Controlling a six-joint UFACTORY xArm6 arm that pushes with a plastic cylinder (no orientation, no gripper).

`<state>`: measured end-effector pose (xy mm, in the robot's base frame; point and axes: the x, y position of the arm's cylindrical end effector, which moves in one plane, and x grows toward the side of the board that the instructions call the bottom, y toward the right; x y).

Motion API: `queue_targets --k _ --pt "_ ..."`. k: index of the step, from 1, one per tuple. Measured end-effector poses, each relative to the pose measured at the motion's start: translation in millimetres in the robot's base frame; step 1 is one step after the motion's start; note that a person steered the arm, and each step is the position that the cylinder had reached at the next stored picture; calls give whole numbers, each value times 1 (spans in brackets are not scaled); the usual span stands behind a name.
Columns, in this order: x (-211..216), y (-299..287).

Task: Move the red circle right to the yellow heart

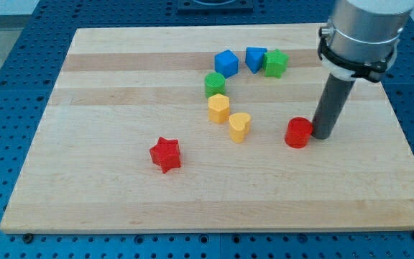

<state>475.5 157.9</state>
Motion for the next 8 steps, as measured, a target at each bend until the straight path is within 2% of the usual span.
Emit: queue_targets --k 4,5,6,8 --pt "0 -37" --pt "5 -14" --pt "32 12" --pt "44 -14"
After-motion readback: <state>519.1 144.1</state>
